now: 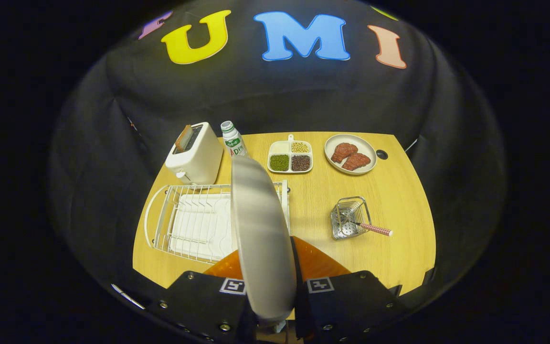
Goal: Take the plate from the dish rack, then take the spoon from the basket and place it into the plate.
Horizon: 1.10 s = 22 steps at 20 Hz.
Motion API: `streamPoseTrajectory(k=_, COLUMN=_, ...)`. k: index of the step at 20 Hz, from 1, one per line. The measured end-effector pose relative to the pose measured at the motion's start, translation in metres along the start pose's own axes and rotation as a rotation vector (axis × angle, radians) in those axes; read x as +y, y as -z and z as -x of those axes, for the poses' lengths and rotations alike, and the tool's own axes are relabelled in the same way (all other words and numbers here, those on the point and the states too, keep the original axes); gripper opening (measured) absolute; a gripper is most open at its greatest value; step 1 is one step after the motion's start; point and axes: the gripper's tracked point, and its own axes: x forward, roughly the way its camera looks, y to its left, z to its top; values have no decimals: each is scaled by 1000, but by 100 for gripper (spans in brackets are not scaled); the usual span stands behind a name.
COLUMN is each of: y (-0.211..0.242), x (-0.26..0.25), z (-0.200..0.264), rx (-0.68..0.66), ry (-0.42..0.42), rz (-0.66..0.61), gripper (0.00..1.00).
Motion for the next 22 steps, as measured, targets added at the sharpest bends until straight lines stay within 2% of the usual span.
streamPoseTrajectory(k=3, y=15, x=-12, z=11, rx=-23, ry=-119, rz=-26, gripper=30)
streamPoseTrajectory(k=6, y=41, x=-37, z=14, rx=-24, ry=-184, rz=-48, gripper=30)
streamPoseTrajectory(k=9, y=66, x=-61, z=11, rx=-34, ry=-263, rz=-129, gripper=30)
streamPoseTrajectory(k=16, y=126, x=-109, z=-6, rx=8, ry=-311, rz=-242, gripper=30)
streamPoseTrajectory(k=22, y=190, x=-126, z=-49, rx=101, ry=-342, rz=-397, gripper=30)
